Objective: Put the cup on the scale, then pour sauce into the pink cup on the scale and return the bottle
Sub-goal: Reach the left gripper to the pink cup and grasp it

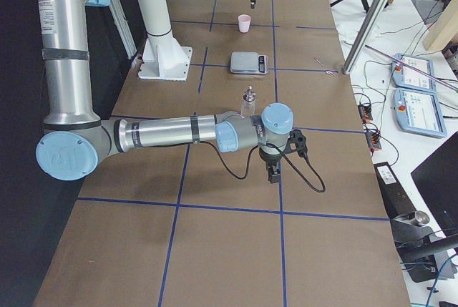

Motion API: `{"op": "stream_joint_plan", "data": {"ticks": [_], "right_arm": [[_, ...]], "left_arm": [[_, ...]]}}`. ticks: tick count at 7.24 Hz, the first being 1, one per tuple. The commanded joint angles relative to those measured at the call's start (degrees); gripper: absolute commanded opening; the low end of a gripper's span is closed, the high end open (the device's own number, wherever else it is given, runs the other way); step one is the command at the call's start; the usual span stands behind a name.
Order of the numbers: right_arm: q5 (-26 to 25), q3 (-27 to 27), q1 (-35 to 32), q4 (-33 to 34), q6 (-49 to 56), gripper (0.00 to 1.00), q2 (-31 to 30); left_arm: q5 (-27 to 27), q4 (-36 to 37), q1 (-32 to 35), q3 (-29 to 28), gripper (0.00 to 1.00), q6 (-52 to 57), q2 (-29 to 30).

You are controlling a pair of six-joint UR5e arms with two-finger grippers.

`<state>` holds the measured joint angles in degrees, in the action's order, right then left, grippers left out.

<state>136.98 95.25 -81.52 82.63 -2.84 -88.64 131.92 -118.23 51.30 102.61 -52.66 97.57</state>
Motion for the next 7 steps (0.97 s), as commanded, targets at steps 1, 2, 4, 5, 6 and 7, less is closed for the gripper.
{"op": "stream_joint_plan", "data": {"ticks": [1,2,4,5,6,7], "right_arm": [[1.4,-0.2,0.1,-0.3,-0.1,1.00,0.0],[1.5,-0.4,0.1,-0.3,-0.1,1.00,0.0],[2.4,-0.6,0.1,-0.4,0.0,1.00,-0.5],[2.4,-0.6,0.1,-0.4,-0.1,1.00,-0.5],[2.4,-0.7,0.1,-0.4,-0.1,1.00,-0.5],[2.5,-0.7,0.1,-0.4,-0.1,1.00,-0.5]], "left_arm": [[-0.7,0.0,-2.7,0.1,0.99,-2.6,0.1],[-0.8,0.0,-4.1,-0.6,0.99,-2.8,0.2],[-0.8,0.0,-5.1,-1.2,0.96,-2.7,0.3],[-0.9,0.0,-5.5,-1.4,0.96,-2.7,0.3],[-0.9,-0.1,-5.9,-1.9,0.93,-2.7,0.3],[-0.8,-0.2,-6.1,-2.2,0.81,-2.6,0.4]]}}
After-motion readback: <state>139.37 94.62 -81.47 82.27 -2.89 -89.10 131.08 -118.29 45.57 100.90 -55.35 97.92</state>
